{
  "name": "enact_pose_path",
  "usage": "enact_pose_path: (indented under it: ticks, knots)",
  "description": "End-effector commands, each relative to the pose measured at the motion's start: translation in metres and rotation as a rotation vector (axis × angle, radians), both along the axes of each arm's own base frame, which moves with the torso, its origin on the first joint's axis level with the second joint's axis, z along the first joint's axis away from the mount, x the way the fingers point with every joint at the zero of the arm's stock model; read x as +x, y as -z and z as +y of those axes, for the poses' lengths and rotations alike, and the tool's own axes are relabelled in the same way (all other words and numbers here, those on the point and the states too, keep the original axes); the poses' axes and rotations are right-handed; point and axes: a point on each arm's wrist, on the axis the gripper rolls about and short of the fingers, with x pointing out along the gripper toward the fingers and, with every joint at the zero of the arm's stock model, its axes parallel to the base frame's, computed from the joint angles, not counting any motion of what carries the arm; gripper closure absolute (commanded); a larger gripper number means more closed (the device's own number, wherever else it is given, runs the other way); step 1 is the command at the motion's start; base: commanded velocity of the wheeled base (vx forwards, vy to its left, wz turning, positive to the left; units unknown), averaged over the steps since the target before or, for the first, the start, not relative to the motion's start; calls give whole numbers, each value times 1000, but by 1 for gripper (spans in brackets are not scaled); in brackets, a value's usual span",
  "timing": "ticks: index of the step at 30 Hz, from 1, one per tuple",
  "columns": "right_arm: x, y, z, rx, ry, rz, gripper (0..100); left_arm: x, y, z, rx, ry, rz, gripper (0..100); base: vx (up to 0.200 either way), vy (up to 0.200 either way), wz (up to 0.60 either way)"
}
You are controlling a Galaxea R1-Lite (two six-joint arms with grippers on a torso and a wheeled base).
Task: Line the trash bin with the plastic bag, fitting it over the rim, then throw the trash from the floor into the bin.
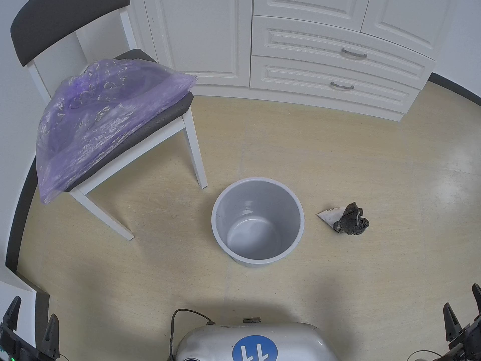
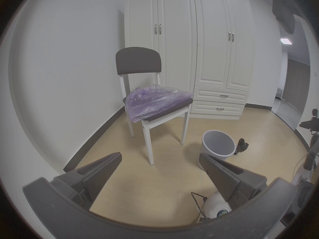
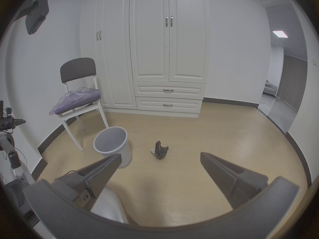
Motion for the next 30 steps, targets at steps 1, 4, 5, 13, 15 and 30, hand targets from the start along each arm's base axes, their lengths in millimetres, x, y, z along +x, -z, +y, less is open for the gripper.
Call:
enact_pose_path:
  ticks: [1, 4, 5, 13, 15, 30]
  knots:
    - [0, 5, 0, 10, 0, 0, 0, 0, 5, 0, -8, -2, 1, 0, 0, 0, 0]
    - [0, 5, 0, -1, 3, 0, 0, 0, 5, 0, -8, -2, 0, 0, 0, 0, 0]
    - [0, 5, 0, -13, 2, 0, 0, 0, 5, 0, -8, -2, 1, 0, 0, 0, 0]
    - [0, 5, 0, -44, -8, 0, 0, 0, 5, 0, -7, -2, 1, 0, 0, 0, 0]
    - [0, 5, 0, -35, -5, -2, 0, 0, 5, 0, -7, -2, 1, 0, 0, 0, 0]
    - [0, 5, 0, -16, 2, 0, 0, 0, 5, 0, -7, -2, 1, 0, 0, 0, 0]
